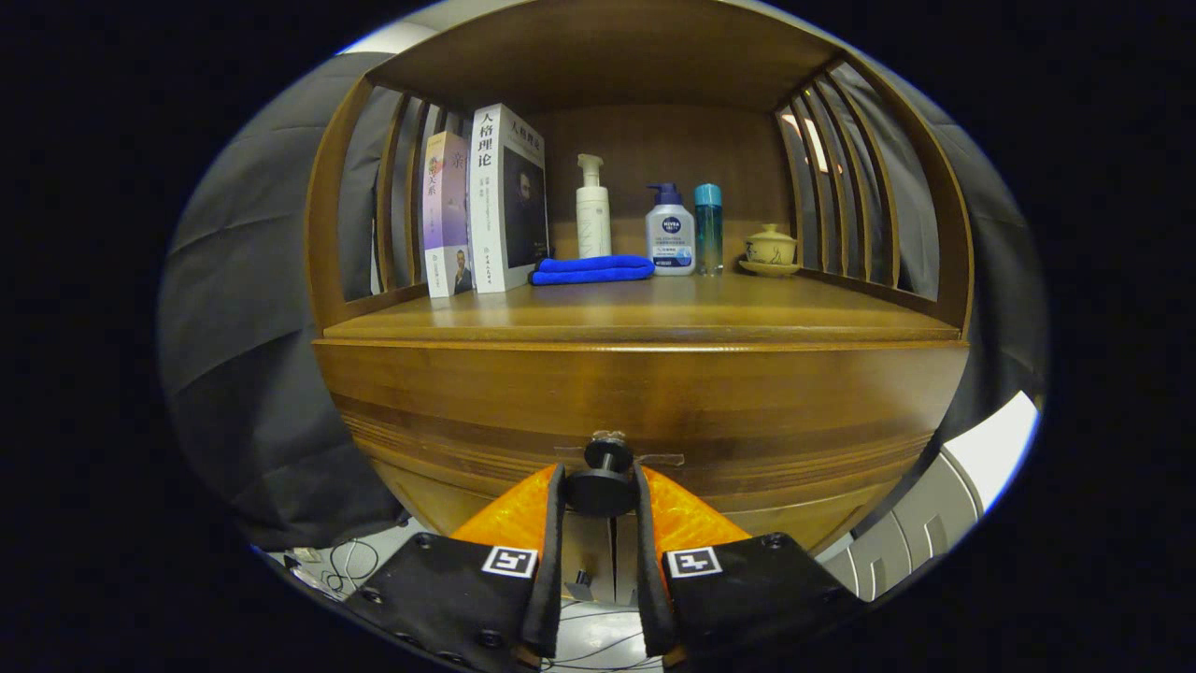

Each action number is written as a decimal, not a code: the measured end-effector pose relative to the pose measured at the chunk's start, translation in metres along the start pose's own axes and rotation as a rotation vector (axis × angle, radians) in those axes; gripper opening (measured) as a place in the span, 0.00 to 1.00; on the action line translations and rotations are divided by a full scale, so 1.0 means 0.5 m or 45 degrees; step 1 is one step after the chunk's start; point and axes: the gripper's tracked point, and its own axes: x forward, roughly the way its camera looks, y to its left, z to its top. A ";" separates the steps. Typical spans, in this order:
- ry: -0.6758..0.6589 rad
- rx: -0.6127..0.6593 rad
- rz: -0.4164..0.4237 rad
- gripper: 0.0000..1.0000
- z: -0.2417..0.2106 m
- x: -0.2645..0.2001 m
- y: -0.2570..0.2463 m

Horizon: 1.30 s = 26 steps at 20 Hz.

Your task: Pull open the drawer, take out the items inside it, and place them on the countertop above the cabinet.

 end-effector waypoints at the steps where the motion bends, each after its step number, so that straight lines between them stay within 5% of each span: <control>1: 0.001 -0.003 -0.006 0.26 -0.002 -0.005 -0.001; 26: -0.066 -0.073 0.098 0.26 -0.110 -0.265 0.030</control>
